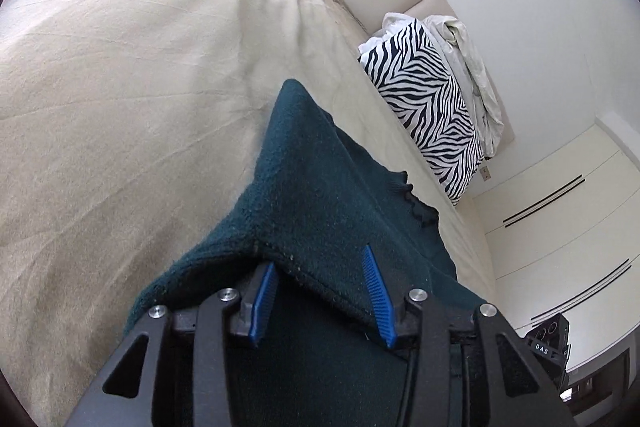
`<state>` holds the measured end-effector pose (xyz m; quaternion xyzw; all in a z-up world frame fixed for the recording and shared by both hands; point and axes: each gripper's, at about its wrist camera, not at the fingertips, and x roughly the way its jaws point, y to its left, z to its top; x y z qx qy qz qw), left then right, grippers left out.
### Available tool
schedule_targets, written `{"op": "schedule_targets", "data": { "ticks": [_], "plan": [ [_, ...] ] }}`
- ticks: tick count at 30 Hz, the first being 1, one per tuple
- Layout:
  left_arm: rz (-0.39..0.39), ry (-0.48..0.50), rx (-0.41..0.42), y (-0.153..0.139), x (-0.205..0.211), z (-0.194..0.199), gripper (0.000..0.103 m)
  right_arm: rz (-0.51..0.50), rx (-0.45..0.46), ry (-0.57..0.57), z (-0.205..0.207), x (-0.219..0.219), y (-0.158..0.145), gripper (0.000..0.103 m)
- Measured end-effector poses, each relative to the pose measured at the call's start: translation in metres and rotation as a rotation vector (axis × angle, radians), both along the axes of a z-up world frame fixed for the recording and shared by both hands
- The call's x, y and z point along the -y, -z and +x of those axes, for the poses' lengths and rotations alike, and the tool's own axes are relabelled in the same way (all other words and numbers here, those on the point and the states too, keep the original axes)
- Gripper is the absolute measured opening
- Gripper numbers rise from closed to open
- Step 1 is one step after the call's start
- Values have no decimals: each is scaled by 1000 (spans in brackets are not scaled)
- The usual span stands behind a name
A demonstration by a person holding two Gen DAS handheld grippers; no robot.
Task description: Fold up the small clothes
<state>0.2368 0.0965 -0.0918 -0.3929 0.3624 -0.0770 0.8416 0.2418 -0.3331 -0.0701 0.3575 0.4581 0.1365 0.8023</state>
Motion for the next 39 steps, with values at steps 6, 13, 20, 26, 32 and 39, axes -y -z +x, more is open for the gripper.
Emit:
{"op": "schedule_targets", "data": {
  "ticks": [6,13,20,26,32,39],
  "plan": [
    [17,-92,28,7,-20,-5,24,2,1,-1,-3,-1,3,9],
    [70,-71,12,6,-14,-6,29,12,-21,17,1,1,12,9],
    [159,-29,34,-26,12,-45,55,-19,-51,34,1,8,26,9],
    [354,21,134,-69,33,-13,55,-36,-57,47,5,13,35,10],
    [471,105,18,-42,32,69,55,-82,-58,31,12,11,38,10],
    [417,98,-57,-4,-2,85,33,-172,-73,39,2,16,23,10]
  ]
}}
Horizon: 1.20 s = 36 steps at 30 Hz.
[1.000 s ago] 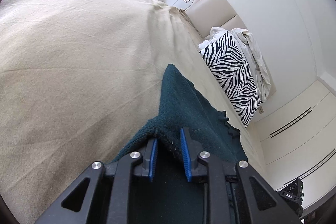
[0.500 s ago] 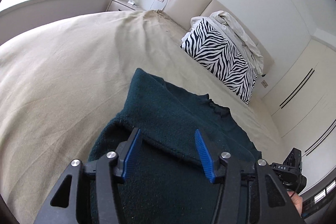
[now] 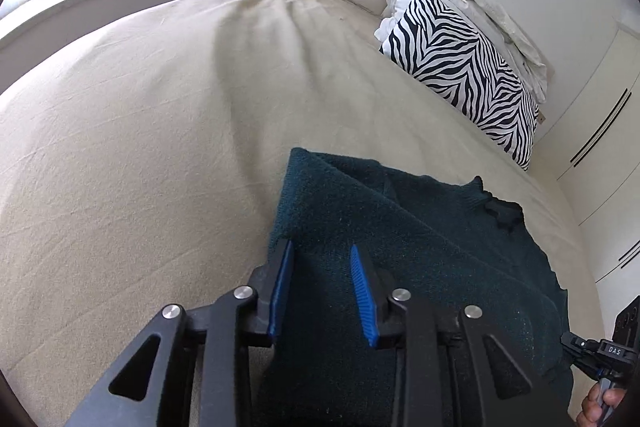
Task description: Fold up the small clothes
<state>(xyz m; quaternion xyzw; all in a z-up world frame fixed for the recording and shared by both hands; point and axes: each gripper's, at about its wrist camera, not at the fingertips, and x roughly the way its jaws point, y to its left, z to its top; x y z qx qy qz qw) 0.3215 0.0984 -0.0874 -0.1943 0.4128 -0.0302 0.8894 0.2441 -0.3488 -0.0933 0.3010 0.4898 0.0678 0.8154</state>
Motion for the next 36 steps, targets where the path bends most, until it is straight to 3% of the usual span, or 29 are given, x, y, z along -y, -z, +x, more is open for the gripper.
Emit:
{"op": "schedule_targets", "data": {
  "ticks": [2,4,5,7,9,10,12,13,14,17,19,20,21,26,28,29,33,36],
  "plan": [
    [18,3,8,-11,3,-4,36,-48,39,14,-6,0,-16,10],
    [22,10,64,-27,6,-4,51,-10,92,0,-9,-3,-30,10],
    [10,21,79,-33,7,2,53,21,116,-25,-8,-7,-35,10],
    [-41,58,59,-32,6,22,54,82,129,-88,1,-20,-37,10],
    [-72,68,-33,-9,2,46,53,146,119,-129,13,-31,-27,10],
    [-80,64,-56,4,-1,51,45,173,105,-139,19,-35,-18,10],
    [-79,79,-23,11,-4,45,43,213,25,-125,31,-37,9,10],
    [-72,82,-17,8,-4,40,43,231,-24,-114,33,-36,25,10],
    [-65,84,-11,5,-4,33,43,268,-16,-108,31,-33,35,10],
    [-11,101,4,1,2,8,43,297,29,-95,15,-22,35,10],
    [65,121,12,-4,10,-11,45,274,36,-79,1,-15,32,10],
    [101,126,13,-7,13,-22,48,258,37,-69,-7,-10,29,10],
    [127,129,5,-10,14,-32,58,244,35,-56,-17,-5,26,10],
    [123,106,28,-34,-2,-104,63,170,47,48,-91,32,7,26],
    [120,98,29,-43,-7,-139,73,151,80,90,-133,49,-7,60],
    [122,96,22,-45,-10,-157,75,148,102,119,-155,57,-13,63],
    [146,118,-32,-41,-14,-221,79,115,133,161,-230,73,-27,64],
    [118,137,-113,-24,-17,-256,80,117,117,190,-274,80,-24,64]
  ]
}}
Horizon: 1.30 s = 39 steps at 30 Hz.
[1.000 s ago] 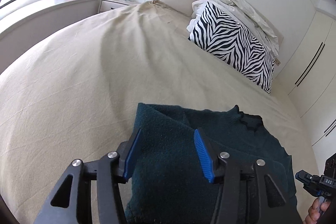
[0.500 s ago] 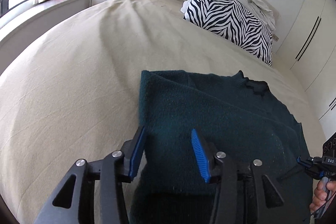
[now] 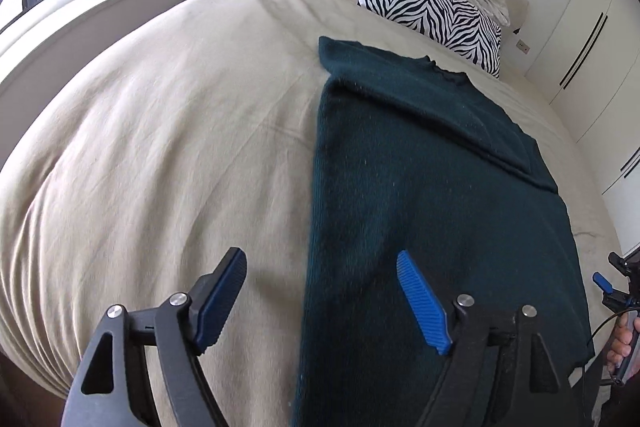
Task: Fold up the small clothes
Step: 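Open both tools and lift them off the folded sweater, then grasp the sweater strip end with both tools and lift it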
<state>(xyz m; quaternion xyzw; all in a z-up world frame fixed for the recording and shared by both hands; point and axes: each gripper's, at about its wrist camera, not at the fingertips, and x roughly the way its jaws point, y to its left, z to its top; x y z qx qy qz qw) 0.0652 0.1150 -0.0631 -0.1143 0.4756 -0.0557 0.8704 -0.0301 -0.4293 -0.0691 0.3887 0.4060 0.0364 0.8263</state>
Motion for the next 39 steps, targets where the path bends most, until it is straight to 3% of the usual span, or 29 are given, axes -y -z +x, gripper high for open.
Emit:
{"op": "schedule_targets", "data": {
  "ticks": [7,16,21,26,30,34,37,39],
  "plan": [
    [-44,2,-50,14,1,-54,81,-24,-92,39,-53,0,22,64],
    [-136,63,-102,15,-5,-77,78,3,-90,-39,-86,-19,32,62],
    [-122,92,-137,17,-1,-89,73,45,-87,-54,-95,-24,31,61],
    [-127,79,-154,18,-4,-91,68,74,-109,-59,-102,-21,33,51],
    [-100,71,-165,19,-3,-90,57,91,-124,-60,-109,-19,35,44],
    [-86,92,-175,18,-2,-89,34,120,-141,-53,-116,-16,42,33],
    [-96,103,-184,19,0,-90,17,125,-157,-62,-117,-16,45,33],
    [-105,104,-185,20,0,-91,12,108,-167,-78,-117,-21,44,29]
  ]
}}
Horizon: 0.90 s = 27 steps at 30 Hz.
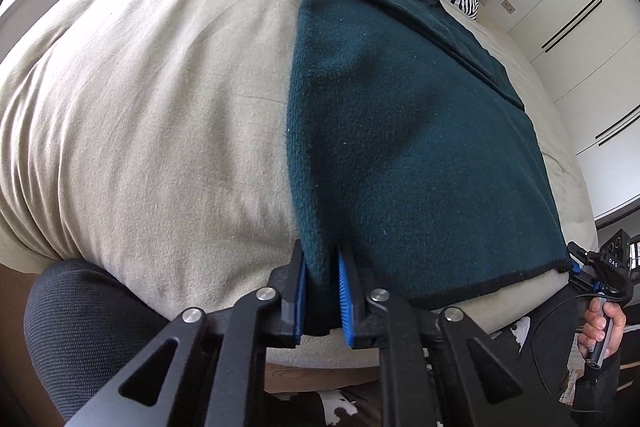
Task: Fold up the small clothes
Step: 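Grasp the sweater strip end with both tools and lift it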
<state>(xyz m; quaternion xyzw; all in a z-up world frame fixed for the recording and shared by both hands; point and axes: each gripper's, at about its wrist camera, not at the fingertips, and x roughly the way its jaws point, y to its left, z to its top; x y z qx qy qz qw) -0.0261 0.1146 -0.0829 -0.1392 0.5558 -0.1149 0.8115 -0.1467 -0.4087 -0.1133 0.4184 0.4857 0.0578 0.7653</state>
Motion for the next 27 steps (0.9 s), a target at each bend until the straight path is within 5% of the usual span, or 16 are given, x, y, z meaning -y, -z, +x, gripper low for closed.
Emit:
{"op": "schedule_targets", "data": {
  "ticks": [4,15,27],
  "plan": [
    [-21,-11,4,-3,-1,-3,8,-26,-19,-23,1,-6,2,7],
    [-284,-110,65,-41,-30,-7,8,49,163,5,3,-6,-48,6],
    [-576,-202,103,-67,-42,31,8,89,280,0,59,-8,-95,6]
  ]
}}
